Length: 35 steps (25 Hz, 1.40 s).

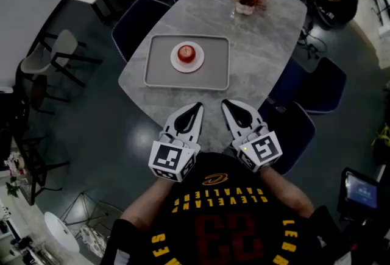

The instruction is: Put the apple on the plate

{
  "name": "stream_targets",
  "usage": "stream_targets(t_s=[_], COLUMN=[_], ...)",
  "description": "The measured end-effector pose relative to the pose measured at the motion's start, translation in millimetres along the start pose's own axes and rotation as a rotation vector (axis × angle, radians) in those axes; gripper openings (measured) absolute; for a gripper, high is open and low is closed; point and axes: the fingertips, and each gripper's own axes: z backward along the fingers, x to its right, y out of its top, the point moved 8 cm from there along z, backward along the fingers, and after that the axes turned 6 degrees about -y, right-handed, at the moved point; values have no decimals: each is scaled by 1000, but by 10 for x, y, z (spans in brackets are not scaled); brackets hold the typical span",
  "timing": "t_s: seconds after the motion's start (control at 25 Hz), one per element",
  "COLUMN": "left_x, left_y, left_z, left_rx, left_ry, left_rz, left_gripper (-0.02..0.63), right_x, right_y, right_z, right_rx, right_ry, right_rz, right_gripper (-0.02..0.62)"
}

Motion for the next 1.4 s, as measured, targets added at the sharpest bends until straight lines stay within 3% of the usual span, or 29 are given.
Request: stream_targets(t_s=[0.36,0.76,1.16,1.4], left_x=[81,89,-6,-143], left_y=[22,156,116,95], left_z=[71,189,224,81], left_rx=[14,29,42,-1], left_ry=[-3,9,11,27], left_rz=[-30,-60,-48,-32], left_gripper=[2,2,2,2], right_x=[-34,-125,-156,-50], right_y=[58,109,99,28], right_z=[114,114,65,-85], right_rx=[21,52,49,23], right_ry=[-19,20,9,6], right_rz=[-8,6,13,-11], right_gripper=[6,6,6,6])
